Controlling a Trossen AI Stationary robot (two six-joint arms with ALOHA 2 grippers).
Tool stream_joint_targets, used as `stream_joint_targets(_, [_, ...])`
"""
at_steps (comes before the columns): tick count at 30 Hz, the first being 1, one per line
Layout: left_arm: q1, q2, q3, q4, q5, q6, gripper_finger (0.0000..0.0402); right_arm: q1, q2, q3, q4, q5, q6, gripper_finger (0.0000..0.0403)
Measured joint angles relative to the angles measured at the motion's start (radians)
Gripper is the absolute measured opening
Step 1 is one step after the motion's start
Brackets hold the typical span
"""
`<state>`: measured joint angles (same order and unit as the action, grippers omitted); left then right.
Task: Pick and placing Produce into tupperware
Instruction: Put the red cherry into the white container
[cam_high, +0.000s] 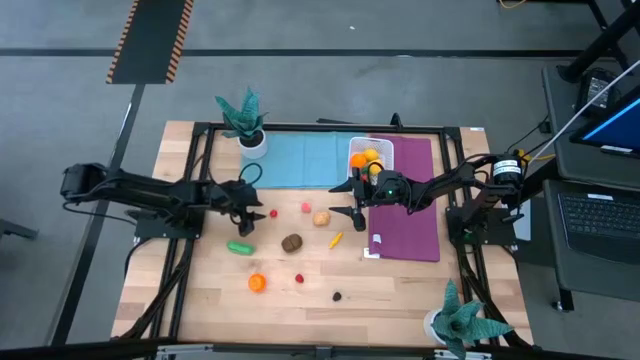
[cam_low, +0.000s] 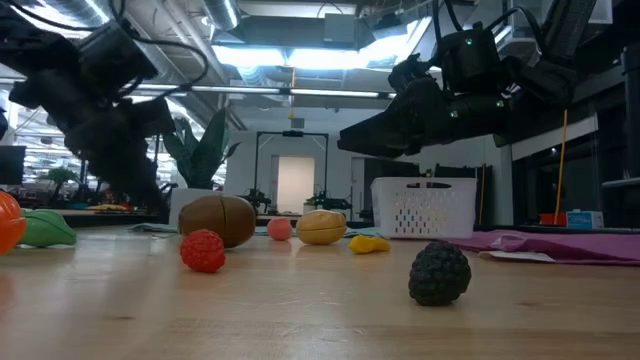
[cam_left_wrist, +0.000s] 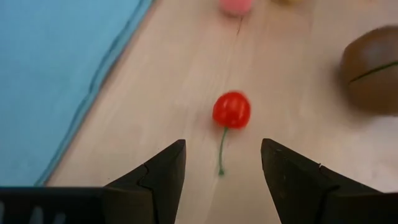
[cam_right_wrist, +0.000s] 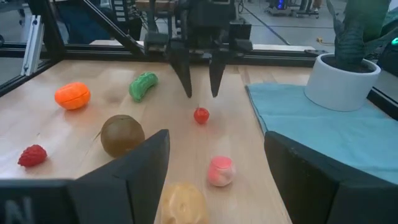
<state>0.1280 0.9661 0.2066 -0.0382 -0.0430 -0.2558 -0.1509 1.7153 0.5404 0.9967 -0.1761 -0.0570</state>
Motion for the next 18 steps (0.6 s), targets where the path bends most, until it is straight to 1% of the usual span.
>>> stream_joint_targets(10, [-0.001,0.204,0.002,0.124,-0.007,0.002,0.0199,0.000,0.000,0.000,0.002,0.000,0.000,0.0264])
stream_joint_targets(18, [-0.026,0.259,0.002,0.203,-0.026,0.004,0.0194,0.000,0.000,0.000,0.001,0.000,0.000,0.0264])
